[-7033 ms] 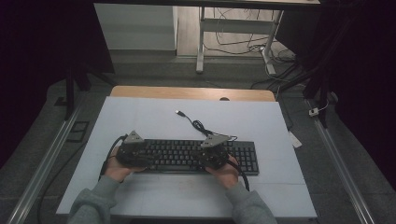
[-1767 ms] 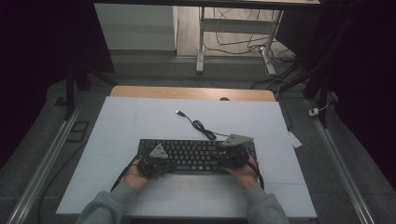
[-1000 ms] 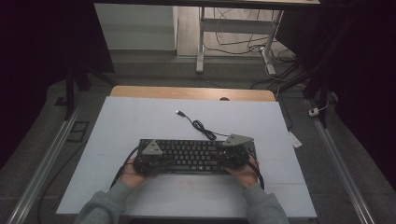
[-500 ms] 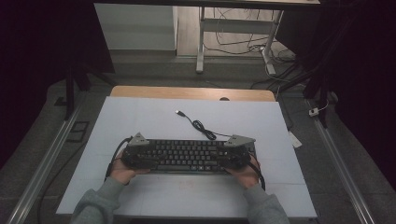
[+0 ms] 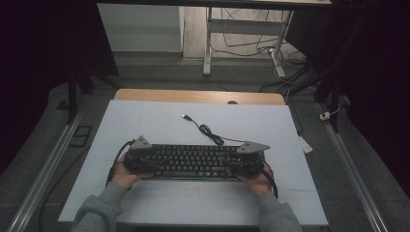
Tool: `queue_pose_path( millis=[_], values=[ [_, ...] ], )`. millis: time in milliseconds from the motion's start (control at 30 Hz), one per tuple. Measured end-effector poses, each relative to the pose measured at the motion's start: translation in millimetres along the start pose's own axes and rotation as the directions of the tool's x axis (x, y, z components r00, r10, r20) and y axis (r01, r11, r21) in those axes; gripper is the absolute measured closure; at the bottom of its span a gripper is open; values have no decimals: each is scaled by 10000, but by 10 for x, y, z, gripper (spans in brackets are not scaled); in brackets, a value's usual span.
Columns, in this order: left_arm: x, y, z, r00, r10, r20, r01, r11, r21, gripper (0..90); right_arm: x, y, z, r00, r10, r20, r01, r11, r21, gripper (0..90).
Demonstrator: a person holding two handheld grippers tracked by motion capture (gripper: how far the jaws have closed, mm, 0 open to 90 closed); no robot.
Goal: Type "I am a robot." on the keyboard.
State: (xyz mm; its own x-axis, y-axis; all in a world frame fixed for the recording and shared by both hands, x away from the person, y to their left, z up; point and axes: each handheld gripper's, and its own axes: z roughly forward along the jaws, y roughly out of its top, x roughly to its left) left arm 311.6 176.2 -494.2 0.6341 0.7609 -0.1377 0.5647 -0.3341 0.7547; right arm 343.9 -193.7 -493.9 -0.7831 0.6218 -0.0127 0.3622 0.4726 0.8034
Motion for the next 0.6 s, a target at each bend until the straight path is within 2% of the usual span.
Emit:
queue_pose_path(
  millis=[367,600],
  values=[
    [53,-14,-7,9992,-33,-395,40,9998,189,378,-1,-3,12,10000,-30,3,30,10000,40,555],
    [87,-36,2,9985,132,-534,-102,9984,553,505,-3,-6,21,10000,-28,22,27,9999,136,552]
  ],
)
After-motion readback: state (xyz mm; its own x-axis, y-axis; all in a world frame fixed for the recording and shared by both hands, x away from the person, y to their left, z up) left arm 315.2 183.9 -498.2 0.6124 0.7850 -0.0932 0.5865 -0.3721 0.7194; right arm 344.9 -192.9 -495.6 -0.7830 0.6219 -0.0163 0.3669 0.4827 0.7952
